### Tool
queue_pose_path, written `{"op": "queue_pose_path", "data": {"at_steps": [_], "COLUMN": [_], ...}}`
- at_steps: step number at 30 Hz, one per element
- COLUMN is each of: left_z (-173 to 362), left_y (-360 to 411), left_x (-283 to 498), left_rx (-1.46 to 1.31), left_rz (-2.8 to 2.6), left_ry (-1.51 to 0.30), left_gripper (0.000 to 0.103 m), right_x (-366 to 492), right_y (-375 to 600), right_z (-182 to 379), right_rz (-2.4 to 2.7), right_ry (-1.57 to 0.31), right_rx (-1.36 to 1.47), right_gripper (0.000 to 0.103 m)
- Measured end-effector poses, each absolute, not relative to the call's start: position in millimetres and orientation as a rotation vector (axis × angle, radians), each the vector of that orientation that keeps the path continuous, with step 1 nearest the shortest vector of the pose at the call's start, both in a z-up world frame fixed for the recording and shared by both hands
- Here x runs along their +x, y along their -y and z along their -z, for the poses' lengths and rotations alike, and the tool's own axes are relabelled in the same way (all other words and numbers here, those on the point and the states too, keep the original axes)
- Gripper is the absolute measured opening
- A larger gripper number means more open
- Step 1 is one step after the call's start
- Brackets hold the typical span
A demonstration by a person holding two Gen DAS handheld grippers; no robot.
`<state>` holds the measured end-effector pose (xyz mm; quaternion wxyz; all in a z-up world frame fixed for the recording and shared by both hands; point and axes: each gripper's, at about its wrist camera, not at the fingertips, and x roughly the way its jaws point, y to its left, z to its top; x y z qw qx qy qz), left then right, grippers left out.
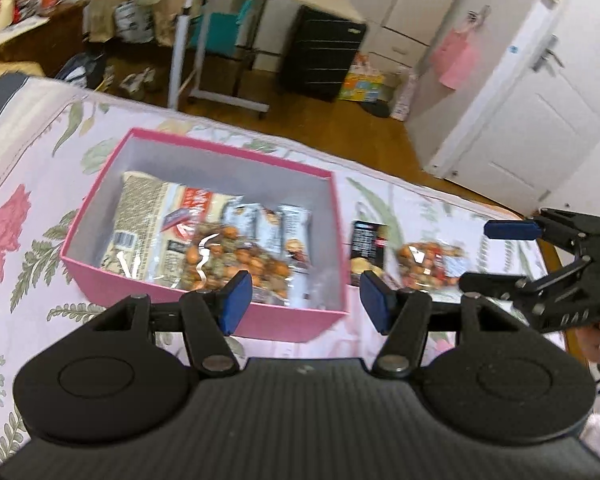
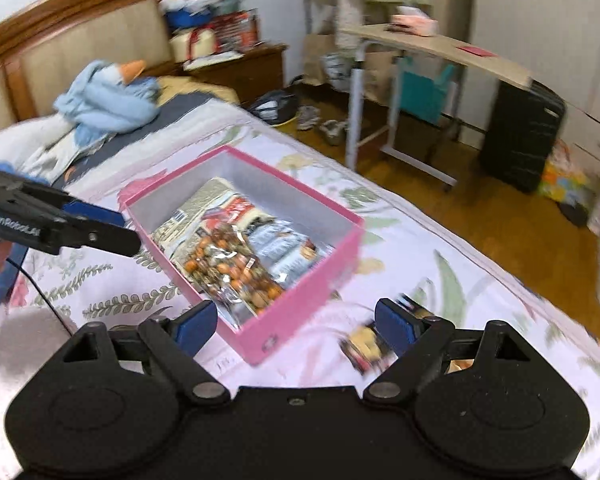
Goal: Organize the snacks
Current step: 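Grasp a black NB cracker pack with the right tool while the left tool grasps another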
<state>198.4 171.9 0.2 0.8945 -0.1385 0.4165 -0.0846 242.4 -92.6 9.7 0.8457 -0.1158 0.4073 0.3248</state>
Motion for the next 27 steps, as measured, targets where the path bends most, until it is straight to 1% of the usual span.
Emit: {"op": "queue_pose_path", "data": {"at_steps": [5,10,19,27], "left_z": [-16,-11,38,91], "left_y": [-134,-89,-17,26], "left_x": [184,182,215,277], "left_rx": [-0.239,-0.187,-0.092,0.029], "left_rz": [0.246,0.314,0.354,0.299], "left_ry": [-0.837,-0.848,-0.874,-0.894], "left_gripper": [0.058,0.058,0.058,0.059], "right_x": [221,213,203,195], "right_y": [144,194,284,357], "right_z": [-19,-1,63,121], "right_rz": [-0.606,-0.442,-0.129,0.120], "right_ry": [-0.839,-0.954,-1.138,-1.297], "right_rx": [-0.148,0.015,0.214,0.334], "right_gripper": [0.086,0.084,0.083,0.083]}}
